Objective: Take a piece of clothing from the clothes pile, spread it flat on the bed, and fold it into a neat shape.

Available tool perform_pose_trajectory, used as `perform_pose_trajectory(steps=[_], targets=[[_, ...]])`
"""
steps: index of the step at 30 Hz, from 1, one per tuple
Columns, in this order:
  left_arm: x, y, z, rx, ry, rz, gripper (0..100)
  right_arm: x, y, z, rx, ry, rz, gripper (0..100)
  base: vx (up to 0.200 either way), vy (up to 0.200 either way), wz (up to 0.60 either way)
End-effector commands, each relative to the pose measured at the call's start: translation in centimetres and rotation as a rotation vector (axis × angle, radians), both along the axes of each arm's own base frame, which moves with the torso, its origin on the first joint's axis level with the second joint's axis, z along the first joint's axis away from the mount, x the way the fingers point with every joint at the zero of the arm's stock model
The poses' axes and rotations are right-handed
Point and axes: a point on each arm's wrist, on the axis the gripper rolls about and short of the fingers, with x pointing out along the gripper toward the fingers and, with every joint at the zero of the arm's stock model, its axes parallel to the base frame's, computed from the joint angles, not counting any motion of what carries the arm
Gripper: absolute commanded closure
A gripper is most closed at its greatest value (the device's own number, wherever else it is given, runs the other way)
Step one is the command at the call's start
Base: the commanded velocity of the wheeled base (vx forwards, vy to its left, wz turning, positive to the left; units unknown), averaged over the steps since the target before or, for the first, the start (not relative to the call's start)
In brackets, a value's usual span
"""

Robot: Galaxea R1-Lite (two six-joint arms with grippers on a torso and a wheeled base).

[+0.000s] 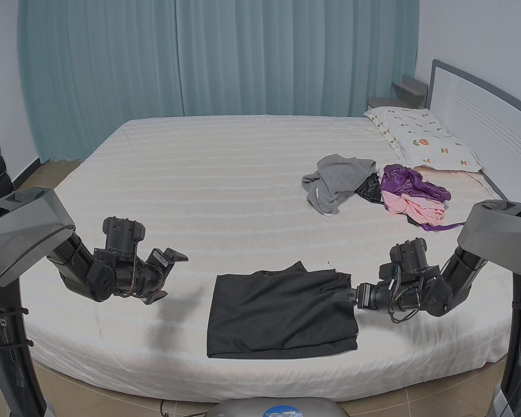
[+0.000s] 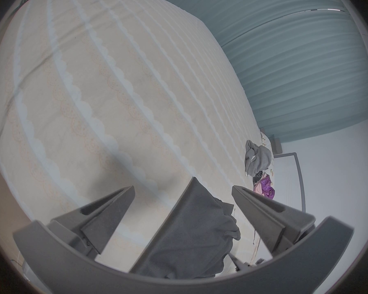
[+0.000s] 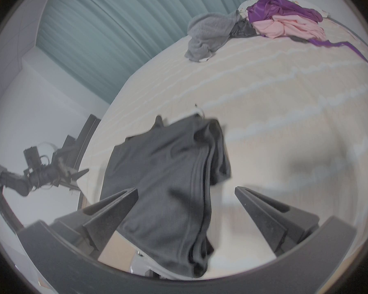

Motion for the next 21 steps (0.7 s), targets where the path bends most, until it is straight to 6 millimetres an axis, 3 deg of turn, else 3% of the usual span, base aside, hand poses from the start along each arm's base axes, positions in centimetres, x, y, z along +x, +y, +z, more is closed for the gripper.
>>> perform_pose_trajectory(steps=[1,11,12,16,21], targets=[[0.0,0.0,-0.1,0.0,0.002,0.0,0,-4.1,0.0,0.7,0.012,0.006,0.087,0,0.0,0.0,0.0],[0.0,0.0,0.0,-0.002,0.001,0.002,0,-4.8,1.0,-1.2,-0.003,0.042,0.119,0,0.0,0.0,0.0],[0.0,0.0,0.0,-0.002,0.001,0.002,0,-4.7,1.1,-1.5,-0.007,0.047,0.12,100,0.0,0.0,0.0],[0.1,0.0,0.0,-0.003,0.002,0.005,0,-4.5,1.3,-1.8,-0.013,0.055,0.122,100,0.0,0.0,0.0],[0.0,0.0,0.0,-0.003,0.002,0.003,0,-5.1,1.0,-0.5,-0.01,0.035,0.114,100,0.0,0.0,0.0]])
